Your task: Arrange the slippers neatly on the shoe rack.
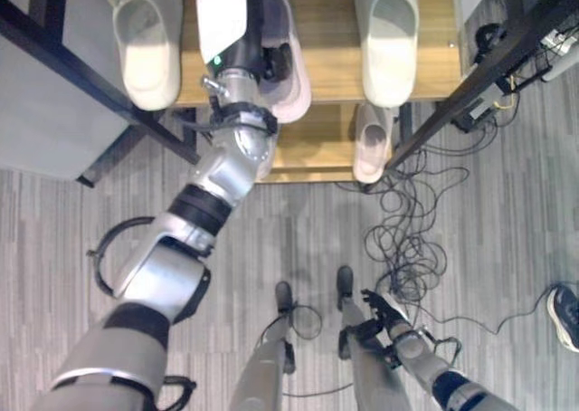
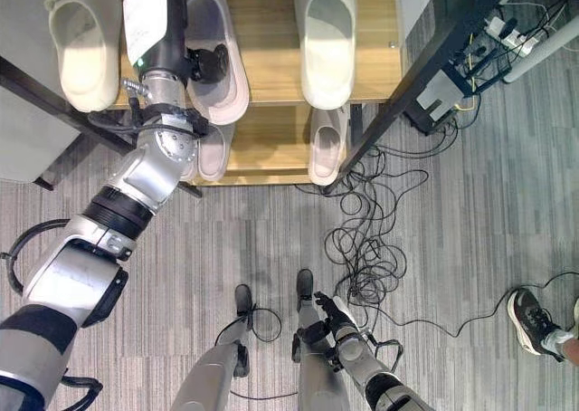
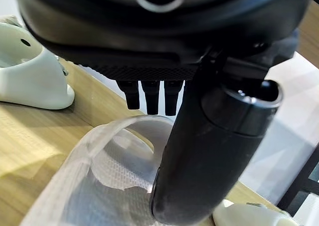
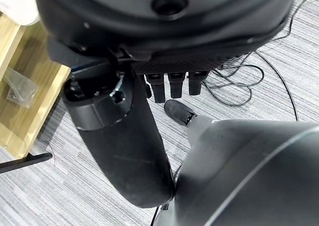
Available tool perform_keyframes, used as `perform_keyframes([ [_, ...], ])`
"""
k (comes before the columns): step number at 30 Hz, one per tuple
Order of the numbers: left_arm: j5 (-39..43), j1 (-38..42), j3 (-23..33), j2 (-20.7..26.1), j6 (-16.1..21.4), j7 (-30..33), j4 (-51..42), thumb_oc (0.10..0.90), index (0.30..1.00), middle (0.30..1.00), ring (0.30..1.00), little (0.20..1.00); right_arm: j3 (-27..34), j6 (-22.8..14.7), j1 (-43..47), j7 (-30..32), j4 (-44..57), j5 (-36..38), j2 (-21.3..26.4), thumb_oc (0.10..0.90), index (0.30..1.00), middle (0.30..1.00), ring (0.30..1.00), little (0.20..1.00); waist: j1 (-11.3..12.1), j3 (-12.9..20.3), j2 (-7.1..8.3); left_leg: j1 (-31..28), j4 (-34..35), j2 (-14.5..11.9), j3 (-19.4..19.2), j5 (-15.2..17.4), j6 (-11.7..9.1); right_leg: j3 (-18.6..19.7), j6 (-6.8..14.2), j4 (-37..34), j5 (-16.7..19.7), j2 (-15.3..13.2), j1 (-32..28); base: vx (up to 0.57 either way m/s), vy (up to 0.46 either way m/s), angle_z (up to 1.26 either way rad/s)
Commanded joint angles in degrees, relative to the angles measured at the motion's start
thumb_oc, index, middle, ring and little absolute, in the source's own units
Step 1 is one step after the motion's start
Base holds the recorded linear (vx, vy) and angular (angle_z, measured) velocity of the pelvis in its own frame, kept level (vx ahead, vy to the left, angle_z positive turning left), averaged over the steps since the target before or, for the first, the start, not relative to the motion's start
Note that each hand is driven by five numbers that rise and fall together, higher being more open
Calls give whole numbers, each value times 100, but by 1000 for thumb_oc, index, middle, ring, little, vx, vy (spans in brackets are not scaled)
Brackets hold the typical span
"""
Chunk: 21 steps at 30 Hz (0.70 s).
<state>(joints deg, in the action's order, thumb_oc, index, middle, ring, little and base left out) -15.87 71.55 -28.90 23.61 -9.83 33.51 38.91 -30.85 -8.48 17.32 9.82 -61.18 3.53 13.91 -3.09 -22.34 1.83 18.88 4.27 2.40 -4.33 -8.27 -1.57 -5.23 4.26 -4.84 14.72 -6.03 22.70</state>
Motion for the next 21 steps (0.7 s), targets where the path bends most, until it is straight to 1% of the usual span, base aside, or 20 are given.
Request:
perform_keyframes([
  [1,-13,1628,-189,312,196,467,391,800,900,900,900,900,55,-192,17,-46,245,176,160,800,900,900,900,900,109,-18,-369,49,17,12,97,349,66,-155,400,191,-823,169,-576,0,0,0],
  [4,44,1752,-303,430,186,448,665,800,900,900,900,900,35,-197,22,-68,244,214,166,800,900,900,900,900,97,-9,-353,56,12,11,65,353,70,-136,417,171,-788,166,-568,11,15,-5],
  [5,62,1750,-319,436,198,446,710,664,695,695,695,695,32,-204,12,-65,229,221,155,800,900,900,900,900,93,-9,-348,54,11,13,65,354,74,-131,421,165,-778,164,-569,12,4,-5],
  [6,63,1752,-321,436,200,447,714,664,695,695,695,695,32,-205,12,-65,228,221,154,800,900,900,900,900,93,-9,-347,54,11,13,65,354,74,-130,421,164,-777,164,-569,11,13,-5],
  [7,85,1687,-329,501,232,392,686,400,300,300,300,300,45,-207,-20,-73,234,230,149,800,900,900,900,900,101,-6,-344,55,5,25,66,362,77,-132,424,159,-781,161,-580,5,11,-5],
  [11,75,1513,-250,452,252,410,531,400,300,300,300,300,57,-223,-67,-65,267,237,140,800,900,900,900,900,107,-12,-341,40,-12,26,70,378,87,-136,425,162,-787,157,-597,2,4,-7],
  [14,-179,1197,-158,388,278,468,88,400,300,300,300,300,89,-249,-90,-49,230,257,98,800,900,900,900,900,134,-21,-328,3,-12,35,72,409,93,-139,429,174,-805,158,-633,0,0,0],
  [15,-187,1180,-148,391,269,462,69,400,300,300,300,300,85,-250,-95,-49,229,257,100,800,900,900,900,900,132,-18,-330,0,-12,35,71,410,93,-138,429,173,-805,158,-635,0,0,0],
  [17,-511,806,-30,310,302,490,-559,400,300,300,300,300,101,-280,-114,-29,233,243,44,800,900,900,900,900,180,-14,-321,-34,-45,38,91,449,101,-154,426,193,-832,155,-667,0,0,0],
  [21,-760,304,150,239,428,493,-1430,400,300,300,300,300,140,-297,-134,27,255,249,24,800,900,900,900,900,238,-11,-313,-67,-127,46,116,497,111,-165,426,232,-866,160,-719,-3,-1,1],
])
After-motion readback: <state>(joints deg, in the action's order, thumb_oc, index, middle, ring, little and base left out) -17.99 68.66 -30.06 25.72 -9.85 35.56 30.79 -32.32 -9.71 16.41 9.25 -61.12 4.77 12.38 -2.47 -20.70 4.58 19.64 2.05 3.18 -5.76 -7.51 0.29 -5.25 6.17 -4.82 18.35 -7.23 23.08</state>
